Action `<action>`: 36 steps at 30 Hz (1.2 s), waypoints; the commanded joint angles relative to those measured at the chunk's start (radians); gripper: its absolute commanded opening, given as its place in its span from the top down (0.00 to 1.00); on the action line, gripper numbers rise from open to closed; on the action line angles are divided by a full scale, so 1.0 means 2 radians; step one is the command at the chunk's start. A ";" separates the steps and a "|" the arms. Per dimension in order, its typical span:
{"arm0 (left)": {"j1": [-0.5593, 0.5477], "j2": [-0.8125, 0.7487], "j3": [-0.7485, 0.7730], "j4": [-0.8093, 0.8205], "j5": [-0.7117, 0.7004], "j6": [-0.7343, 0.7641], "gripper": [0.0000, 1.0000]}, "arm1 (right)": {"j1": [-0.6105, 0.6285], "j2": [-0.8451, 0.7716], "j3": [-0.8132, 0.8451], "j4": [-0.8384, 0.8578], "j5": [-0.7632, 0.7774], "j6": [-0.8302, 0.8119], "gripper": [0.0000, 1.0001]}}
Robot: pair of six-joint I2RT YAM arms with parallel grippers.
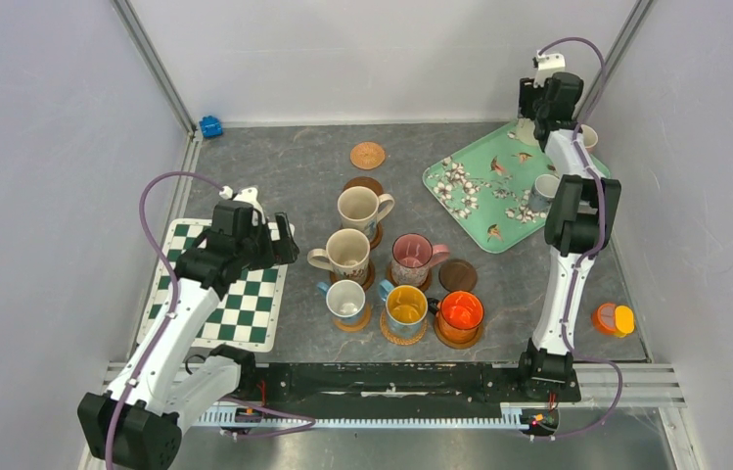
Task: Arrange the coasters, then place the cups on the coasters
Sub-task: Pick up the cup from the tray.
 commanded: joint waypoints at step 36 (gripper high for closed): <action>-0.001 -0.059 0.006 -0.020 -0.068 0.020 0.00 | -0.006 0.015 0.017 -0.108 -0.089 -0.062 0.69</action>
